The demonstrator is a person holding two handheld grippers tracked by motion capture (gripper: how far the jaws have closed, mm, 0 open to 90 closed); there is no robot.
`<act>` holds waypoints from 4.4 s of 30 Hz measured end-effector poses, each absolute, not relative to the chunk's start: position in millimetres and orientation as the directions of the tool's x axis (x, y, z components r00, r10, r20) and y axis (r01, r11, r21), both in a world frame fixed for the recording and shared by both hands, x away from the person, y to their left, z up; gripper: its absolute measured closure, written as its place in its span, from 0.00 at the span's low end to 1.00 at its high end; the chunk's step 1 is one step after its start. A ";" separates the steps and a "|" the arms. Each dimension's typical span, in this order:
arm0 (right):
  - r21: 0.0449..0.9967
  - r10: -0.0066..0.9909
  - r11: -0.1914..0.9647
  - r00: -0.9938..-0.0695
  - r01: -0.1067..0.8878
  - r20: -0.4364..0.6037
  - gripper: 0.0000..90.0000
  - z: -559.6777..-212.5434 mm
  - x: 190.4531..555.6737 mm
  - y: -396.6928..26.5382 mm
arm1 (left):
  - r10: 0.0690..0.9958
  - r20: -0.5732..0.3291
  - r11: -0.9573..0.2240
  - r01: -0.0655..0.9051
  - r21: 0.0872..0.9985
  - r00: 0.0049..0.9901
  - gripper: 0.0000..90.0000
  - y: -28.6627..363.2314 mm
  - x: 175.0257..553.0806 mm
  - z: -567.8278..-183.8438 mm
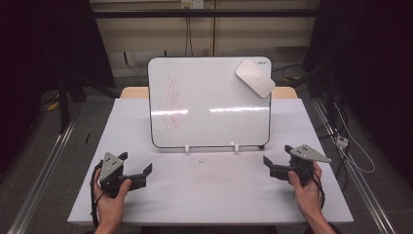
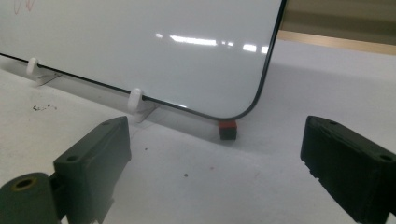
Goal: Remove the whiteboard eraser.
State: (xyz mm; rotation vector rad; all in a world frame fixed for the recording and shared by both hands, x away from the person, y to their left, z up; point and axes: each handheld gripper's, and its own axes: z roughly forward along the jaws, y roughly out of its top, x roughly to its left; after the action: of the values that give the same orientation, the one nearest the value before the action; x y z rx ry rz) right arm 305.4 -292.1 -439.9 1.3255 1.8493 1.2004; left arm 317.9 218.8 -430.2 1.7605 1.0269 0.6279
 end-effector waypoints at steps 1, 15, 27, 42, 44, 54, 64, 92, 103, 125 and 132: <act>0.892 0.928 0.125 -0.370 0.434 0.050 0.06 -434.9 307.3 -290.2 | 0.858 -0.034 -0.178 0.359 0.916 0.513 0.05 218.1 317.6 -429.9; 0.892 0.928 0.197 -0.372 0.407 -0.035 0.03 -410.6 335.1 -280.5 | 0.848 -0.018 -0.214 0.375 0.902 0.529 0.05 214.1 317.1 -433.2; 0.911 0.921 0.220 -0.383 0.349 -0.076 0.03 -386.5 357.7 -264.8 | 0.845 -0.005 -0.240 0.388 0.890 0.534 0.05 204.9 315.4 -435.8; 0.913 0.913 0.276 -0.378 0.300 -0.151 0.03 -355.8 381.4 -250.4 | 0.831 -0.003 -0.261 0.394 0.881 0.557 0.06 186.4 317.7 -441.6; 0.912 0.911 0.285 -0.379 0.296 -0.162 0.03 -350.6 386.2 -247.0 | 0.828 -0.007 -0.259 0.393 0.882 0.561 0.06 185.3 319.1 -441.2; 0.907 0.913 0.321 -0.344 0.273 -0.219 0.11 -323.2 406.3 -246.4 | 0.827 -0.025 -0.249 0.406 0.879 0.561 0.06 192.6 323.8 -439.7; 0.862 0.879 0.424 -0.353 0.277 -0.319 0.12 -317.1 432.8 -244.5 | 0.836 -0.036 -0.236 0.418 0.877 0.547 0.06 202.6 325.6 -439.0; 0.793 0.817 0.549 -0.367 0.263 -0.445 0.29 -310.4 489.3 -233.0 | 0.834 -0.045 -0.235 0.428 0.873 0.549 0.06 206.3 327.5 -440.4; 0.773 0.804 0.576 -0.358 0.266 -0.475 0.31 -313.3 490.9 -231.5 | 0.837 -0.045 -0.233 0.429 0.873 0.545 0.06 207.5 327.0 -440.4; 0.831 0.857 0.451 -0.417 0.325 -0.303 0.35 -306.3 487.6 -247.5 | 0.839 -0.047 -0.228 0.429 0.874 0.542 0.06 209.3 326.9 -439.9; 0.846 0.863 0.434 -0.414 0.309 -0.291 0.35 -307.7 484.2 -247.3 | 0.842 -0.050 -0.225 0.434 0.872 0.538 0.06 211.0 326.8 -440.9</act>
State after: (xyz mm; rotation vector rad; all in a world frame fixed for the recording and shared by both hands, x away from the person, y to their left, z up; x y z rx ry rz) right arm 484.2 -247.3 -307.7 0.9887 1.9351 0.9334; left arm 326.8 211.0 -440.9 1.8504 1.0490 0.5539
